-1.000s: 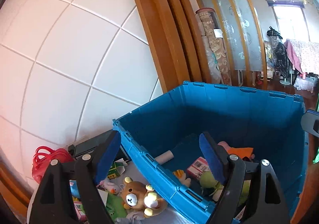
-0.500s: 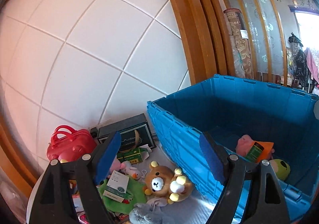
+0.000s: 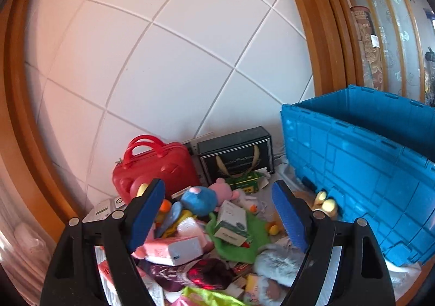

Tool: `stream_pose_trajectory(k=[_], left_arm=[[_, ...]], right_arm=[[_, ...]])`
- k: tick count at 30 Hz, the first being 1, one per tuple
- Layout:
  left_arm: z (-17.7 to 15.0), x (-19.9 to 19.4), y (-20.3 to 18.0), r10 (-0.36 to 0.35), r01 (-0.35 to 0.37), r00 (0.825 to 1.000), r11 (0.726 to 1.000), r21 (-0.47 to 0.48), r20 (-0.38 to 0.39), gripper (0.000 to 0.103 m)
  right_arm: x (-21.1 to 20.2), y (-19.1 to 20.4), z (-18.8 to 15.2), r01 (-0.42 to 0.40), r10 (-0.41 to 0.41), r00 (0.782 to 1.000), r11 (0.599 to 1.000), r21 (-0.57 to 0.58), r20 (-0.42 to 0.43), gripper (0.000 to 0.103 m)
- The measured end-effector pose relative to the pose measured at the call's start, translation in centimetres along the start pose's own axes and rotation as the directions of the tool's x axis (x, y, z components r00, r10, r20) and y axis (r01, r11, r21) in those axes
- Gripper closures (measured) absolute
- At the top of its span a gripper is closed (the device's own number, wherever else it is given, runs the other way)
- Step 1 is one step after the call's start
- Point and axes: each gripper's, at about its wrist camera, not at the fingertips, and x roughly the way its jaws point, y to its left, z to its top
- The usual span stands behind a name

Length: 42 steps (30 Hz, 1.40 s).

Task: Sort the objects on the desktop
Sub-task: 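Move both grippers back from the bin to the pile, then grasp the large pink tissue pack with left gripper while right grasps the maroon knit sock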

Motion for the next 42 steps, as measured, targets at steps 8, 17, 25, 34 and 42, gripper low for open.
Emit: stream_pose_trajectory(k=[8,17,25,34,42], left_arm=[[-6.5,1.0,11.1,0.128,-0.132,0.985,0.991,-0.029,-0.119,0.022],[-11.5,1.8,18.9,0.251,-0.273,0.939,0.960,-0.068,-0.234,0.022],[-14.7,2.0,20.8,0.253,-0.292,0.922,0.952,-0.097,-0.294,0.022],[-19.6,3.9,21.3,0.182,-0.268,0.894,0.949,-0.164,-0.410,0.022],[-22.7,7.4,22.0,0.034,-0.206,0.874,0.929,-0.307,-0.485,0.022]], right_arm=[[3.2,5.1,-3.2,-0.024,0.025,0.998,1.000,0.016,-0.052,0.007],[7.9,7.6,-5.5,-0.077,0.074,0.986,0.997,-0.011,-0.152,0.006],[11.1,9.9,-5.6,-0.159,0.134,0.966,0.982,-0.098,-0.223,0.003],[16.1,15.0,-11.1,-0.298,0.188,0.902,0.923,-0.245,-0.389,0.003],[20.5,18.5,-14.7,-0.357,0.160,0.863,0.864,-0.355,-0.479,0.003]])
